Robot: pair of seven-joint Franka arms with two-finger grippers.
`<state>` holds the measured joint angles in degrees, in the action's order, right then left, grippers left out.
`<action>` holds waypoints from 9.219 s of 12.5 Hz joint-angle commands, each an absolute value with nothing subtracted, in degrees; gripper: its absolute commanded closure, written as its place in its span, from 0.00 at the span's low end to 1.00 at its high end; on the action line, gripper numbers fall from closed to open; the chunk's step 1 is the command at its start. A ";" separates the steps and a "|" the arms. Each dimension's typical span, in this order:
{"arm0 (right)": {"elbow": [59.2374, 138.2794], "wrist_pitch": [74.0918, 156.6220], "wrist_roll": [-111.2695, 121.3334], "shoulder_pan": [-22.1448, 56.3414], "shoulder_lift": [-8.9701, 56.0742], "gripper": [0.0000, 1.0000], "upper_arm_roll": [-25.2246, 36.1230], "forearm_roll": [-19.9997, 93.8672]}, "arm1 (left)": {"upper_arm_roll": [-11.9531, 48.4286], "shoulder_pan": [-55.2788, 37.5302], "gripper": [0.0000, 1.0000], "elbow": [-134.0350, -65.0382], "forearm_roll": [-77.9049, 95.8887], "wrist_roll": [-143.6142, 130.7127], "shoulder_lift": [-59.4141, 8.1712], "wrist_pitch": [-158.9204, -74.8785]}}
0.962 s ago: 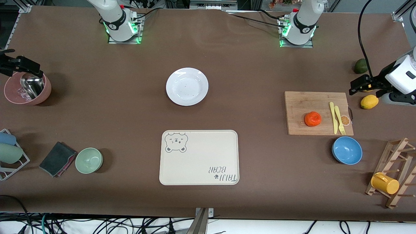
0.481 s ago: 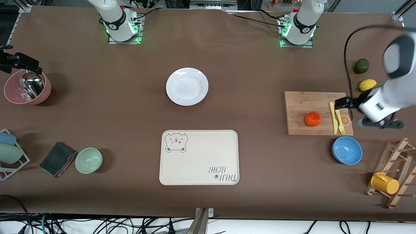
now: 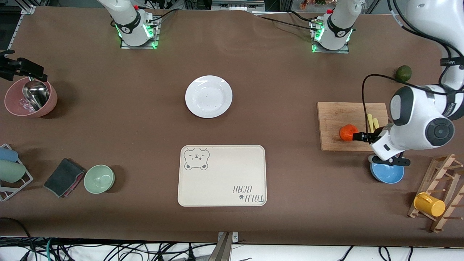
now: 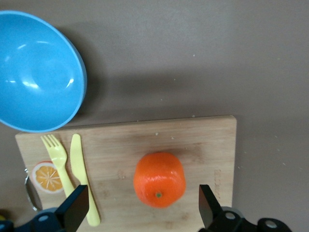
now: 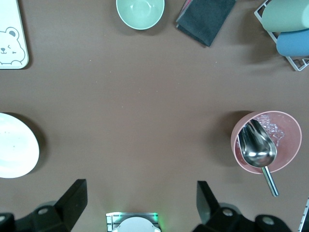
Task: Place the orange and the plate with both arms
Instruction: 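Reach the left gripper down to the orange on the cutting board, then close the left gripper on the orange and lift it, then carry the orange with the left gripper onto the white plate, then release the orange and withdraw the left gripper while the right gripper reaches out, then move the right gripper to the plate rim while the left gripper retracts, then close the right gripper on the white plate rim, then slide the plate with the right gripper onto the bear tray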
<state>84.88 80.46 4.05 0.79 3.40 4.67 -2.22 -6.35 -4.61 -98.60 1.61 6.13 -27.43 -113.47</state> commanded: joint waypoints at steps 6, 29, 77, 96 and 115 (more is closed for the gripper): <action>84.11 79.10 4.75 0.62 3.16 0.00 4.66 -0.35 | -6.59 -4.66 0.00 -114.34 6.68 7.91 -25.84 -129.20; 84.20 79.10 4.57 0.62 3.16 0.00 4.31 -0.26 | -3.69 -54.20 1.00 -82.71 23.12 -55.94 -44.28 -129.07; 140.00 142.03 62.81 7.91 16.61 0.00 -15.82 87.51 | -5.10 -1.05 0.00 -92.90 0.82 12.30 -1.58 -95.98; 143.35 143.52 80.68 8.00 19.86 0.71 -18.10 105.12 | -4.31 -1.67 0.00 -92.73 1.58 13.62 -2.99 -94.92; 136.68 143.88 66.55 6.68 19.16 1.00 -18.37 107.58 | -4.39 -1.41 0.00 -92.20 1.85 13.54 -3.25 -94.48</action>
